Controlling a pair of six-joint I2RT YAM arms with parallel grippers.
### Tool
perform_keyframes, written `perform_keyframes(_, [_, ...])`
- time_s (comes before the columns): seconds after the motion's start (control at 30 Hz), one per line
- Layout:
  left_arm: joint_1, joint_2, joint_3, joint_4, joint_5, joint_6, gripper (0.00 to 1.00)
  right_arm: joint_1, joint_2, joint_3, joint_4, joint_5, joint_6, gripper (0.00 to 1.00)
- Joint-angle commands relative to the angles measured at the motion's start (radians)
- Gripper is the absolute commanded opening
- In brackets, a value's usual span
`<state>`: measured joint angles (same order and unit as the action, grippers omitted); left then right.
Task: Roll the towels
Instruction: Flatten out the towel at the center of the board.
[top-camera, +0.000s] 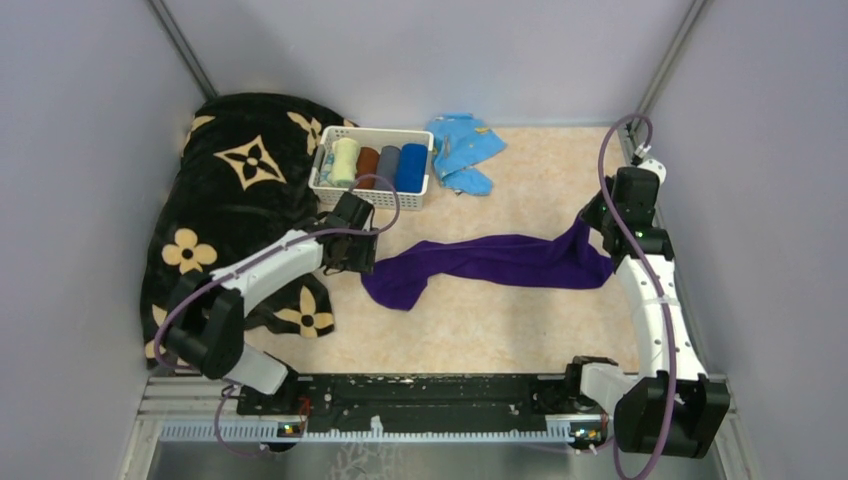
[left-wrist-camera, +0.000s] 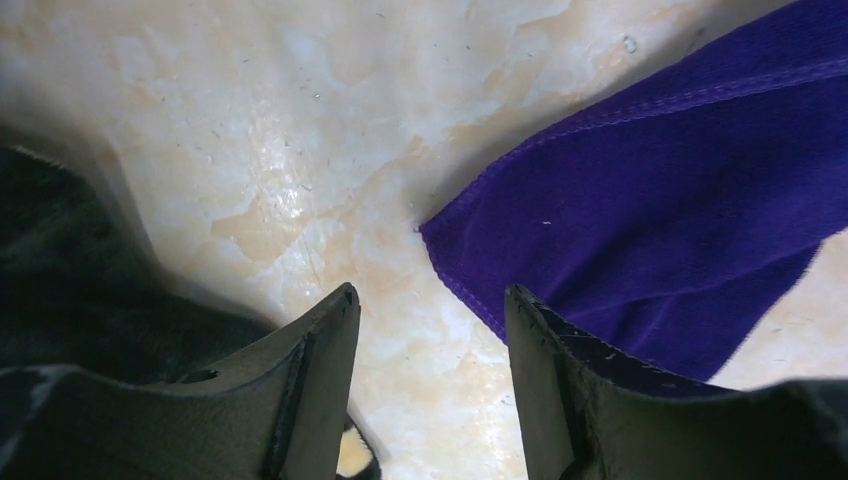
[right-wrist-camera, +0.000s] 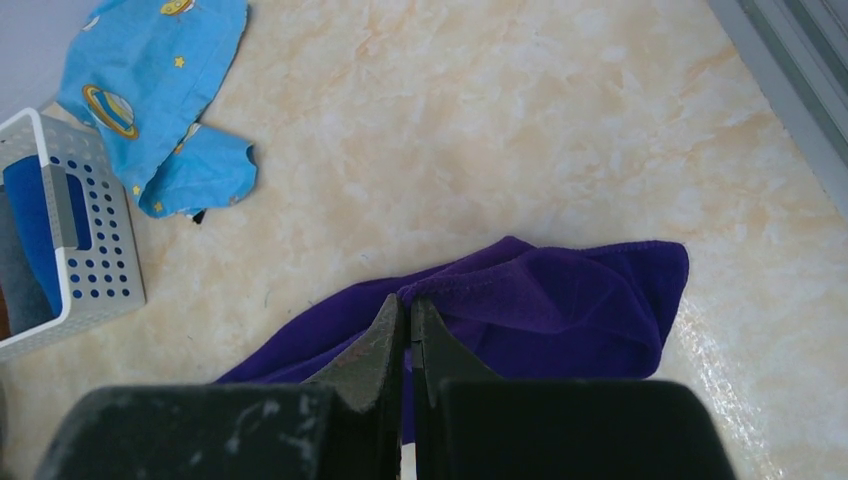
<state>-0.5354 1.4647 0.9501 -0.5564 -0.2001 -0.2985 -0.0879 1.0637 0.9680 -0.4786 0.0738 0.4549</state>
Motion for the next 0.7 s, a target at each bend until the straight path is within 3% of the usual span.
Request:
perform_keyframes(0.0, [0.03, 0.082, 0.066, -0.032, 0.076, 0.111, 0.6, -0.007, 0.001, -0.008, 0.067, -0.013, -0.011, 0.0])
perform_keyframes(0.2, [0.081, 0.199, 0.154, -0.061, 0.198, 0.193, 0.53, -0.007, 0.001, -0.02, 0.076, -0.013, -0.017, 0.0])
perform_keyframes(0.43, [0.113, 0.308, 0.213, -0.12, 0.192, 0.236, 0.42, -0.007, 0.002, -0.037, 0.085, -0.011, -0.025, 0.0])
perform_keyframes(0.67, [0.113, 0.311, 0.2, -0.135, 0.213, 0.258, 0.43, -0.008, 0.006, -0.039, 0.089, -0.017, -0.026, 0.0])
